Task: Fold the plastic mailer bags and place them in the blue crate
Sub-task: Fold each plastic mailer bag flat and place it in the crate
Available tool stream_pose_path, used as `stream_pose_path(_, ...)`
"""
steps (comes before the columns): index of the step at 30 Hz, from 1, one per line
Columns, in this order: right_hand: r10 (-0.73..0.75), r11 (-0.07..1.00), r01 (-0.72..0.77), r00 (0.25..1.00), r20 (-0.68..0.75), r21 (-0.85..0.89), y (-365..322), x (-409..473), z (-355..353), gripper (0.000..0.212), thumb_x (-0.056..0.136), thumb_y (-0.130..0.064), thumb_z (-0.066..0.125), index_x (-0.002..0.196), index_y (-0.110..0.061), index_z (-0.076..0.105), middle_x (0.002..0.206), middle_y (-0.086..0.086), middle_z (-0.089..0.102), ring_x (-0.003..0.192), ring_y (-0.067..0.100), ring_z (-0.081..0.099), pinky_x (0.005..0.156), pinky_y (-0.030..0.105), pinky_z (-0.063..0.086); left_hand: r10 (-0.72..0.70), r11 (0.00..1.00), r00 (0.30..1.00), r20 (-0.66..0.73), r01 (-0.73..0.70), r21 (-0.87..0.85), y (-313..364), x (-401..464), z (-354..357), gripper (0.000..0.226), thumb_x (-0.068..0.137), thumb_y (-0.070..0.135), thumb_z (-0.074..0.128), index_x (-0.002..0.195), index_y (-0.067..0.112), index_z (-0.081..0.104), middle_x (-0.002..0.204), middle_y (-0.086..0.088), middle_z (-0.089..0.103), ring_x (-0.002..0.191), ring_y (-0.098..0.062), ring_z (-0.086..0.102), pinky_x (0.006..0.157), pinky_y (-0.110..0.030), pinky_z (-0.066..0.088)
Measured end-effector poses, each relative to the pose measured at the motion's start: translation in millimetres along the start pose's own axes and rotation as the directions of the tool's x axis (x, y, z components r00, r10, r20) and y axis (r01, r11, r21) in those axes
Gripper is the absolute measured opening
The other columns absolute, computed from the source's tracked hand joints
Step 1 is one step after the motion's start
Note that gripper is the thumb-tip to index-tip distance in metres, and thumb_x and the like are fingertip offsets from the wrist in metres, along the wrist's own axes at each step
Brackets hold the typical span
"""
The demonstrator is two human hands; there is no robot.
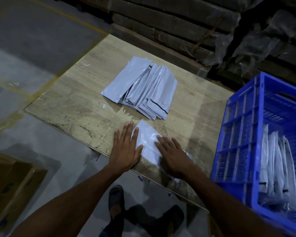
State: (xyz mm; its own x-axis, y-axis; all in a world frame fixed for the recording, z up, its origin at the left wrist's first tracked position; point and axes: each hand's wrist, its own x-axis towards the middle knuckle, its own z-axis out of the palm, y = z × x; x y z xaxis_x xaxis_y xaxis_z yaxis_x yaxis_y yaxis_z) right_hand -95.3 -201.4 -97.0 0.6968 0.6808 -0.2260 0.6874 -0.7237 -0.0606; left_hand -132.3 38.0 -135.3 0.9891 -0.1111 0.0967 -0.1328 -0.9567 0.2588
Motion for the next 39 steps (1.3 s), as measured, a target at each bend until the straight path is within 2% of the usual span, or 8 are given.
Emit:
stream_pose_path(3, -0.121, 0.987, 0.127, 0.991, -0.065, 0.101, -10, 0, 6, 0.06, 0.091, -0.029, 0.038, 0.147, -0.007, 0.042, 0.16, 0.012, 0.036, 0.149, 0.029, 0.032, 0.12, 0.051, 0.017, 0.22, 0.975, 0.975, 0.013, -0.22, -0.01, 12, 10, 3, 0.064, 0.112, 0.035, 0.011, 0.154, -0.001, 0.042, 0.162, -0.02, 0.038, 0.152, -0.034, 0.035, 0.123, -0.053, 0.029)
stream_pose_path(6, 0.027, 0.961, 0.011, 0.991, -0.133, 0.278, -28, 1, 15, 0.056, 0.099, -0.024, 0.035, 0.151, -0.005, 0.034, 0.161, 0.011, 0.033, 0.149, 0.025, 0.031, 0.12, 0.049, 0.014, 0.262, 0.95, 0.964, 0.038, -0.251, -0.185, 26, 14, 15, 0.057, 0.112, 0.031, 0.023, 0.151, -0.003, 0.045, 0.155, -0.02, 0.048, 0.146, -0.033, 0.045, 0.122, -0.042, 0.025)
stream_pose_path(10, 0.207, 0.96, -0.185, 0.974, -0.088, 0.21, -42, -6, 26, 0.06, 0.108, -0.044, 0.014, 0.16, -0.013, 0.022, 0.167, 0.001, 0.019, 0.155, 0.014, 0.007, 0.123, 0.053, 0.01, 0.276, 0.96, 0.959, 0.055, -0.273, -0.065, 25, 7, 20, 0.06, 0.109, 0.032, 0.026, 0.158, -0.001, 0.034, 0.164, -0.014, 0.037, 0.154, -0.025, 0.031, 0.125, -0.041, 0.021)
stream_pose_path(17, 0.351, 0.925, -0.347, 0.936, 0.004, 0.153, -18, -23, 32, 0.076, 0.1, -0.069, 0.008, 0.162, -0.025, 0.006, 0.17, -0.003, -0.001, 0.155, 0.015, -0.007, 0.123, 0.055, 0.001, 0.265, 0.961, 0.951, 0.16, -0.275, 0.044, 21, 4, 18, 0.068, 0.108, 0.051, 0.025, 0.166, 0.015, 0.017, 0.173, -0.002, 0.012, 0.16, -0.019, 0.004, 0.128, -0.049, 0.011)
stream_pose_path(23, 0.414, 0.889, -0.411, 0.91, 0.029, 0.203, 3, -41, 30, 0.082, 0.095, -0.079, 0.015, 0.16, -0.035, -0.006, 0.168, -0.005, -0.018, 0.154, 0.02, -0.018, 0.124, 0.052, -0.003, 0.232, 0.967, 0.959, 0.165, -0.246, 0.072, 22, 4, 15, 0.068, 0.106, 0.055, 0.03, 0.165, 0.023, 0.021, 0.174, 0.0, 0.009, 0.16, -0.025, 0.005, 0.127, -0.054, 0.012)
stream_pose_path(30, 0.518, 0.838, -0.528, 0.849, 0.105, 0.139, -5, -41, 23, 0.094, 0.088, -0.086, 0.009, 0.156, -0.028, -0.022, 0.162, 0.006, -0.033, 0.149, 0.027, -0.031, 0.118, 0.064, -0.012, 0.203, 0.967, 0.959, 0.197, -0.228, 0.112, 9, -2, 11, 0.079, 0.099, 0.067, 0.035, 0.165, 0.025, 0.022, 0.174, -0.002, 0.007, 0.16, -0.032, 0.003, 0.123, -0.063, 0.015)
stream_pose_path(35, 0.31, 0.943, -0.301, 0.949, -0.05, 0.141, -13, -32, 23, 0.083, 0.099, -0.071, 0.024, 0.162, -0.021, 0.007, 0.169, 0.009, -0.01, 0.155, 0.03, -0.009, 0.119, 0.065, 0.003, 0.232, 0.959, 0.944, 0.235, -0.263, 0.11, 8, 3, 12, 0.088, 0.095, 0.078, 0.031, 0.166, 0.026, 0.018, 0.174, -0.002, 0.002, 0.16, -0.033, -0.002, 0.122, -0.067, 0.013)
stream_pose_path(39, 0.291, 0.944, -0.289, 0.957, 0.011, 0.16, -9, -29, 30, 0.079, 0.1, -0.072, 0.021, 0.162, -0.028, -0.003, 0.167, -0.001, -0.022, 0.153, 0.025, -0.021, 0.12, 0.063, -0.001, 0.276, 0.944, 0.928, 0.249, -0.311, 0.11, 2, 11, 10, 0.087, 0.096, 0.078, 0.029, 0.166, 0.027, 0.016, 0.174, 0.0, 0.0, 0.16, -0.031, -0.006, 0.123, -0.066, 0.011)
